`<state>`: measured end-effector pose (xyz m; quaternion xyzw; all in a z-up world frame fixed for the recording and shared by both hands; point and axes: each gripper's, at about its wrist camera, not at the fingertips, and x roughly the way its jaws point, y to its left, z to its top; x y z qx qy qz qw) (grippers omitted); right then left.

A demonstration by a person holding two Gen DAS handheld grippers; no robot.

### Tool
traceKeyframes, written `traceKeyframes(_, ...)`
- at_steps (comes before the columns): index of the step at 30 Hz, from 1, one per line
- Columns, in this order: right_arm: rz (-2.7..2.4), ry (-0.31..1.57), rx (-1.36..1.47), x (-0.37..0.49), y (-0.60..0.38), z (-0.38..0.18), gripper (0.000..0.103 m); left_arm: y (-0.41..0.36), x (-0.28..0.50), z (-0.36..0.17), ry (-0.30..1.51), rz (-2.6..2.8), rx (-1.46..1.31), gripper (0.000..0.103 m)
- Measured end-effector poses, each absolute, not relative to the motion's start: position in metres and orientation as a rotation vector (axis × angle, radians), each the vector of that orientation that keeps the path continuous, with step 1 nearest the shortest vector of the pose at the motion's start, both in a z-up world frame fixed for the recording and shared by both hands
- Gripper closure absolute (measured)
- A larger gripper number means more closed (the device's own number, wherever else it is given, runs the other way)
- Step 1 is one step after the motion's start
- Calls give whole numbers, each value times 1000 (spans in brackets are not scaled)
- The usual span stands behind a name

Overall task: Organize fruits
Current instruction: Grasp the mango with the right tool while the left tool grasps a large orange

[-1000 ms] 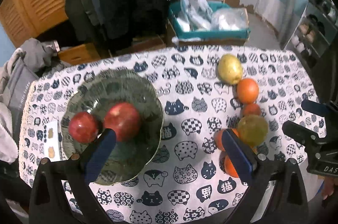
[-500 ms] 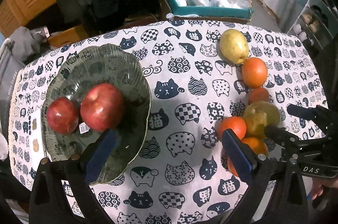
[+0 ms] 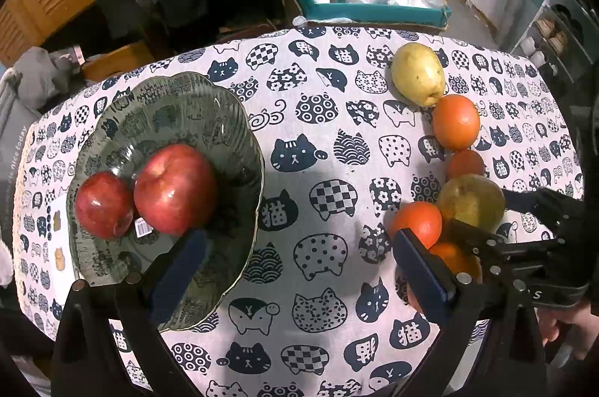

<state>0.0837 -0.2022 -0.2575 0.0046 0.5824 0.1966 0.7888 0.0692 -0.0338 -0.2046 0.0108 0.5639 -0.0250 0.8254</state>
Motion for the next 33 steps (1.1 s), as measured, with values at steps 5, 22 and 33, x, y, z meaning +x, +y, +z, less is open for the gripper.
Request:
traceKeyframes(5,422,1241,12,82,-201,-256,28,-38,68,-204,1196,-60,27,2)
traceKeyframes(22,305,1190,21,67,-244,-226,28,-71,59,-202,1207,-140,35,2)
traceKeyframes(33,204,1227,92,64,-299,-240,28,-115,58,-210,1228,-193,65,2)
